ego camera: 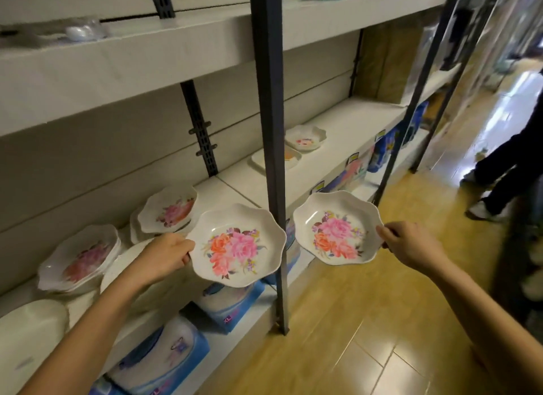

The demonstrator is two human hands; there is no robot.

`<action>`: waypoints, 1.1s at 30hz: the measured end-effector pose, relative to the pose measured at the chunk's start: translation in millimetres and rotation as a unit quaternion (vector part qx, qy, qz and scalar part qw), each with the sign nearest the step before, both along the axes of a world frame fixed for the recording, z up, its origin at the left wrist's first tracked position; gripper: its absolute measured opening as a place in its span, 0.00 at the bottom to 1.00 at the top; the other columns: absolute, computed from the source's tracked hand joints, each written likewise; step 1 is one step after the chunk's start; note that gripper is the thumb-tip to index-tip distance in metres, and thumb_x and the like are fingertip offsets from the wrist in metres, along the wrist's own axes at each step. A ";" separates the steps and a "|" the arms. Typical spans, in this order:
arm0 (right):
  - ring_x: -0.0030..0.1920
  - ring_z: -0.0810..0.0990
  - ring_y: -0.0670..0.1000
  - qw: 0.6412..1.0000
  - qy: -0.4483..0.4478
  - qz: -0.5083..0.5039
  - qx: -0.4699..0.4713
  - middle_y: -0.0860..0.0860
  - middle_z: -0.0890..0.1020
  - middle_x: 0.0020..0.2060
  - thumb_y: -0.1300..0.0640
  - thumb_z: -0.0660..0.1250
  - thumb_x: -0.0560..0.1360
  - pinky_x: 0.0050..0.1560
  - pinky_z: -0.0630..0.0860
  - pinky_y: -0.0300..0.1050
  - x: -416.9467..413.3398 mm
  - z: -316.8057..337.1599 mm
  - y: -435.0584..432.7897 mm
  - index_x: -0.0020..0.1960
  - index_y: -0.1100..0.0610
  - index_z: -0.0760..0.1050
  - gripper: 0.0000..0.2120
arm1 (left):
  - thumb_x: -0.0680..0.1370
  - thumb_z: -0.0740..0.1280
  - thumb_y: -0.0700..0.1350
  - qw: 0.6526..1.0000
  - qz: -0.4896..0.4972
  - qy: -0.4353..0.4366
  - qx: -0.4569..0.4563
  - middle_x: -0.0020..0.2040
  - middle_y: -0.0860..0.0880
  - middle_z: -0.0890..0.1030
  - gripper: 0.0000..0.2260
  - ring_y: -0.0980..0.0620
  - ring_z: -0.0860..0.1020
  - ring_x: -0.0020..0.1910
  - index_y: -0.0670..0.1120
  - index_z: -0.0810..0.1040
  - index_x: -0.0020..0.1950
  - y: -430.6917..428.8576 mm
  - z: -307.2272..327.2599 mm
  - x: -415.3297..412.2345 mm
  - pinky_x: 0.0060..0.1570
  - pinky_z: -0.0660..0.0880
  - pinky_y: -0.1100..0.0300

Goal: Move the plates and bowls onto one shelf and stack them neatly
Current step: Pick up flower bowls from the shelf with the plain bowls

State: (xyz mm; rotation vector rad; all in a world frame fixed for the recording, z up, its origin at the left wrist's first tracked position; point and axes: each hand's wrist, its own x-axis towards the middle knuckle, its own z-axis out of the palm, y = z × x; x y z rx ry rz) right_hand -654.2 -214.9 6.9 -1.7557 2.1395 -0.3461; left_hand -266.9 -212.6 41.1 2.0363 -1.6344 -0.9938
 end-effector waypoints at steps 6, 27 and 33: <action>0.38 0.79 0.55 1.000 0.019 0.007 0.004 0.49 0.79 0.32 0.48 0.55 0.79 0.39 0.75 0.48 -71.9 4.7 -28.9 0.37 0.55 0.79 0.20 | 0.73 0.62 0.45 0.999 0.039 0.015 -0.001 0.24 0.48 0.73 0.15 0.50 0.69 0.27 0.44 0.72 0.25 -10.3 -3.0 -74.5 0.34 0.64 0.58; 0.35 0.79 0.49 0.998 0.010 0.069 0.003 0.51 0.82 0.35 0.47 0.55 0.80 0.39 0.78 0.49 -243.2 -2.4 -174.6 0.42 0.57 0.80 0.20 | 0.78 0.59 0.41 0.988 0.147 0.040 -0.023 0.24 0.49 0.69 0.16 0.52 0.66 0.24 0.41 0.72 0.30 -104.7 -13.4 -260.1 0.29 0.61 0.60; 0.36 0.80 0.50 0.995 0.006 0.099 -0.003 0.48 0.80 0.33 0.48 0.56 0.80 0.41 0.80 0.50 -260.2 -4.2 -253.8 0.40 0.56 0.79 0.19 | 0.78 0.59 0.42 0.984 0.176 0.038 -0.021 0.27 0.47 0.73 0.16 0.51 0.69 0.26 0.41 0.74 0.32 -163.5 -20.0 -275.7 0.30 0.64 0.60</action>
